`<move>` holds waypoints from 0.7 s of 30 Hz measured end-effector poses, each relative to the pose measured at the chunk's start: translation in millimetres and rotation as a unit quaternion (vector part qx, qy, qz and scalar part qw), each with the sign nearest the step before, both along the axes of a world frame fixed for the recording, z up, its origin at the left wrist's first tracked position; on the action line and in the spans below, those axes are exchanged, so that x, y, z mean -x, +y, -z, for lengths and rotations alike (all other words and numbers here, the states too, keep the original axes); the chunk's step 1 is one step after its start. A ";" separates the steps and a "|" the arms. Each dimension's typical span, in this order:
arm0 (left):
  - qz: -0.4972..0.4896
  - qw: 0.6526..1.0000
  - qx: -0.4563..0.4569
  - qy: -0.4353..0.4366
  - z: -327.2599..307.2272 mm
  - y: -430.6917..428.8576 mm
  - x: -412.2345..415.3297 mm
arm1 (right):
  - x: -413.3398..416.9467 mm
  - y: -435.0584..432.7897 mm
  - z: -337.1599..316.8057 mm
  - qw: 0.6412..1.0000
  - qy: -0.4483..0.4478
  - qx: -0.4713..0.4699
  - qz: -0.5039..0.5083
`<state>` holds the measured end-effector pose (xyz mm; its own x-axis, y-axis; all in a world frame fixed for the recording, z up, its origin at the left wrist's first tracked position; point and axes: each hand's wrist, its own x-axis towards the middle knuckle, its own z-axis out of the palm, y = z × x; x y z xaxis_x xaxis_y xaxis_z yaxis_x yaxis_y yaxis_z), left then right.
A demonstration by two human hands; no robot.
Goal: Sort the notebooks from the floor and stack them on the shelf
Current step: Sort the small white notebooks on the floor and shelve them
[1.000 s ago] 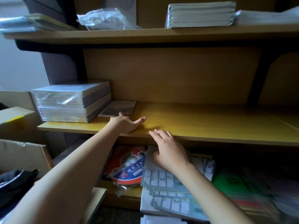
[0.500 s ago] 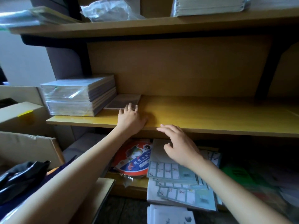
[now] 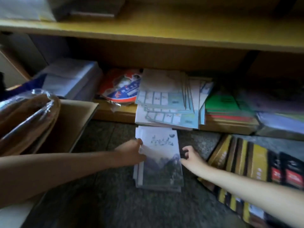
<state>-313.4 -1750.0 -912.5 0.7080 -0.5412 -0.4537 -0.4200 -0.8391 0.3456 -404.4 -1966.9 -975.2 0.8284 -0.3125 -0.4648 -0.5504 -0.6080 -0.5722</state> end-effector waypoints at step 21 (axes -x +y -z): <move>-0.336 0.819 0.334 0.324 -22.0 -26.4 7.7 | 34.2 12.8 -59.0 0.949 -0.172 -0.258 0.054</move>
<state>-321.1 -1776.4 -890.5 0.6749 -0.4093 -0.6139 0.5120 -0.3393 0.7891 -438.6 -1954.1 -916.2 0.9352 -0.2090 -0.2860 -0.3196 -0.1495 -0.9357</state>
